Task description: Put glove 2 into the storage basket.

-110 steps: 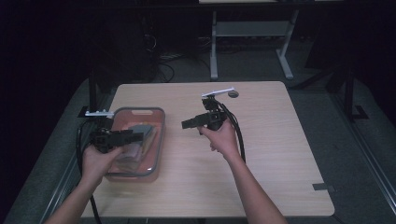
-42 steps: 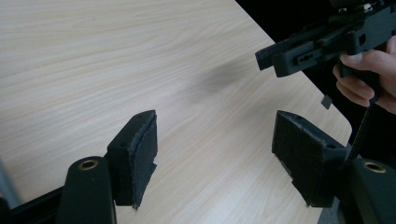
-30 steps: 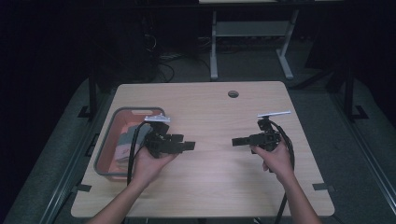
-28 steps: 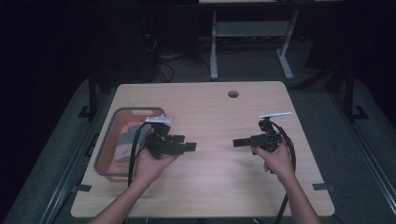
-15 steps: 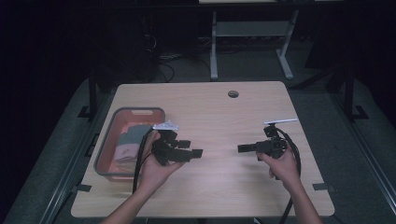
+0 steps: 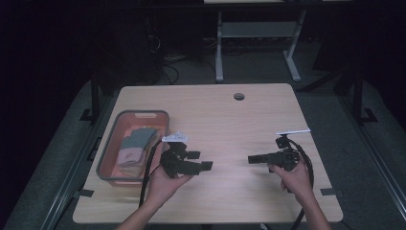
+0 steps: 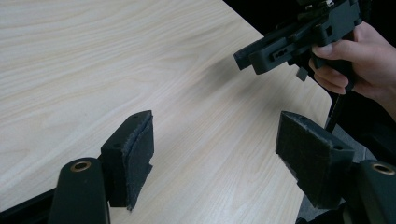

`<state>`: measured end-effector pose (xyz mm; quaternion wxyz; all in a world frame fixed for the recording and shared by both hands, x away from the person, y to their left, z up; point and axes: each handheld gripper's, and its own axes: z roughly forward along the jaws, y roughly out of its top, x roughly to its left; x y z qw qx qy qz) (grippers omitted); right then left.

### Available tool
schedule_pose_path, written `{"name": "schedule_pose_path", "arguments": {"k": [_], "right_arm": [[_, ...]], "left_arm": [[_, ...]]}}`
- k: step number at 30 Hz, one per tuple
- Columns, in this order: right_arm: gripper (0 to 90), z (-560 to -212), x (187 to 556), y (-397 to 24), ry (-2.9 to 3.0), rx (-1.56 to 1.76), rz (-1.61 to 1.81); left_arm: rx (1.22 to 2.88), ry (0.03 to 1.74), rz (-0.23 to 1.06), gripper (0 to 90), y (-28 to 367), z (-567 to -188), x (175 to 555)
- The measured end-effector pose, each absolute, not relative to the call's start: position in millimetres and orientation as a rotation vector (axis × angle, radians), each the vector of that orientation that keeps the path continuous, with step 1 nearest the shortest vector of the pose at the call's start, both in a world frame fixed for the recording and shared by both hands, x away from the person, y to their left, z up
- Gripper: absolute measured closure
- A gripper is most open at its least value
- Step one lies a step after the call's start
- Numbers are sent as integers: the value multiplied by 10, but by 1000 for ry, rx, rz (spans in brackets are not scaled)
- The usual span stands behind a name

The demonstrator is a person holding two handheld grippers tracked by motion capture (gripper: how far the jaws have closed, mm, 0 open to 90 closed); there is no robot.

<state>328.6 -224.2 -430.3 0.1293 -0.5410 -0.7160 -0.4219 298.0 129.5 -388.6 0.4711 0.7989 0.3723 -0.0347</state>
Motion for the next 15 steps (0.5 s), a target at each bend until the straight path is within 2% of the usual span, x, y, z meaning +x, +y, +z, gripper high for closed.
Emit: {"name": "schedule_pose_path", "arguments": {"k": [15], "right_arm": [[379,-4451,3118,-2348,-2055,-1577,-1237]], "left_arm": [[1964,857,-71,265,1199,-4028,2759]]}}
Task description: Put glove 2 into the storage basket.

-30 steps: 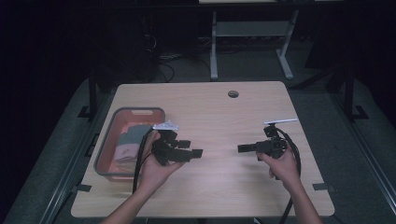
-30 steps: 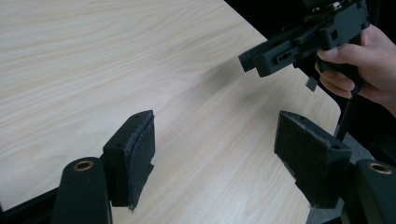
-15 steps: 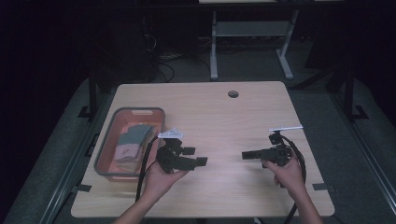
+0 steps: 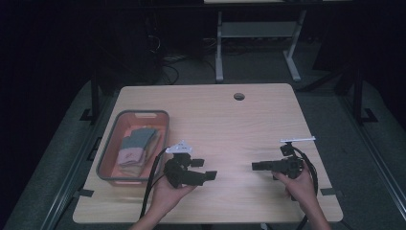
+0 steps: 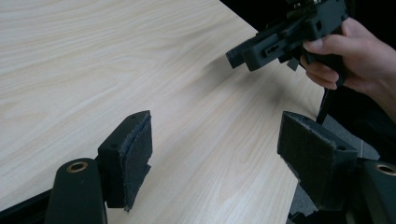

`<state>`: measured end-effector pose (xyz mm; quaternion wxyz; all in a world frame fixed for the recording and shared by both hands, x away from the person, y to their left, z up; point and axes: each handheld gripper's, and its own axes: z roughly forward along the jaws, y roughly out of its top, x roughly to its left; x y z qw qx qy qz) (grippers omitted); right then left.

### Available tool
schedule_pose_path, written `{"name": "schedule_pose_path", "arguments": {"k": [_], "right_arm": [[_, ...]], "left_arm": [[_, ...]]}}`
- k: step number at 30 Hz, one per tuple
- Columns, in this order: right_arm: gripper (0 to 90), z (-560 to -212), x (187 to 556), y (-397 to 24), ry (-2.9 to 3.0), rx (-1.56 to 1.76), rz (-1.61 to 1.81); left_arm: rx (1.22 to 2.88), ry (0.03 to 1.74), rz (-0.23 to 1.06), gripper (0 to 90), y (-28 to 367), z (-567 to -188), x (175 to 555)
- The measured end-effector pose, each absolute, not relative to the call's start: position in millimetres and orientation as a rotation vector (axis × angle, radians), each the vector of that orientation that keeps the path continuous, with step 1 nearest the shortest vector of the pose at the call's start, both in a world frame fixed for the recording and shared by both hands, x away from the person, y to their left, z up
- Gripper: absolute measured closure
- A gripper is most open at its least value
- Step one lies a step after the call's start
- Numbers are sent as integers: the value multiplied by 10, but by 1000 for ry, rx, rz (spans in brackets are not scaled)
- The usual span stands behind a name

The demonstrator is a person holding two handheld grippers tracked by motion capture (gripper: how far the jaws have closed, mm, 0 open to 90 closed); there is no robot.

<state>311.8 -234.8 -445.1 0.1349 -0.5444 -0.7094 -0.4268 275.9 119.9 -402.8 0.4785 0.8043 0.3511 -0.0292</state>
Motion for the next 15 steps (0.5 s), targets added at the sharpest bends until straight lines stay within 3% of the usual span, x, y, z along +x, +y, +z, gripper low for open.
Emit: {"name": "schedule_pose_path", "arguments": {"k": [15], "right_arm": [[357,-4510,2961,-2328,-2060,-1548,-1247]], "left_arm": [[1961,823,-64,264,1187,-4200,2550]]}}
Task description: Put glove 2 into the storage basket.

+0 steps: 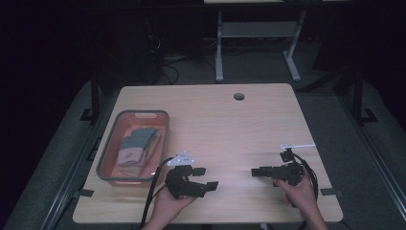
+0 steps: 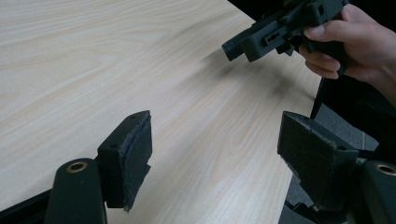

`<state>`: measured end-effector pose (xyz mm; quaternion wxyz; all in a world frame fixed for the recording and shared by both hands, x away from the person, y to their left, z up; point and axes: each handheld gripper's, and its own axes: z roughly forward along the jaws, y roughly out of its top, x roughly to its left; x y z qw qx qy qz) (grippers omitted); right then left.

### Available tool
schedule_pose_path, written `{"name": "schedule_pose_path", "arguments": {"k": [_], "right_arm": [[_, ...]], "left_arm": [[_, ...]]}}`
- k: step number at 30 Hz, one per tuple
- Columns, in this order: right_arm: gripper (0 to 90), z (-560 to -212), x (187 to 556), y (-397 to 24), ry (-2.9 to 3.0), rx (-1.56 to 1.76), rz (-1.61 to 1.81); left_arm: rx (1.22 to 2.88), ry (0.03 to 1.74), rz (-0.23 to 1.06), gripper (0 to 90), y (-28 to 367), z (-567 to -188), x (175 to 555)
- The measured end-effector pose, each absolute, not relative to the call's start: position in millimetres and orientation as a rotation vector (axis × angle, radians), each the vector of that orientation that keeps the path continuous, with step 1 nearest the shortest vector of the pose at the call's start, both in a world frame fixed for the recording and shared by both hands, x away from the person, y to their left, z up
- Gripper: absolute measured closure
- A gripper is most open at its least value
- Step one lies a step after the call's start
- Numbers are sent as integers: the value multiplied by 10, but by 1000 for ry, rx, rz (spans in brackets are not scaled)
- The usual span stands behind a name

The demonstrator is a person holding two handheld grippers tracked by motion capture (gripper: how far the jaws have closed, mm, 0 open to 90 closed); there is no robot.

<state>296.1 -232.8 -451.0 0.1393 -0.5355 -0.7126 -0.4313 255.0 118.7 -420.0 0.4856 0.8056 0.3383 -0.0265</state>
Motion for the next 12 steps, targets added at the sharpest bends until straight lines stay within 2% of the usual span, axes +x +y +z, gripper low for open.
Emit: {"name": "schedule_pose_path", "arguments": {"k": [7,12], "right_arm": [[343,-4565,2822,-2314,-2035,-1514,-1298],[334,-4565,2765,-2304,-2038,-1499,-1310]], "left_arm": [[1956,785,30,266,1208,-4292,2355],[1960,783,31,265,1225,-4340,2310]]}}
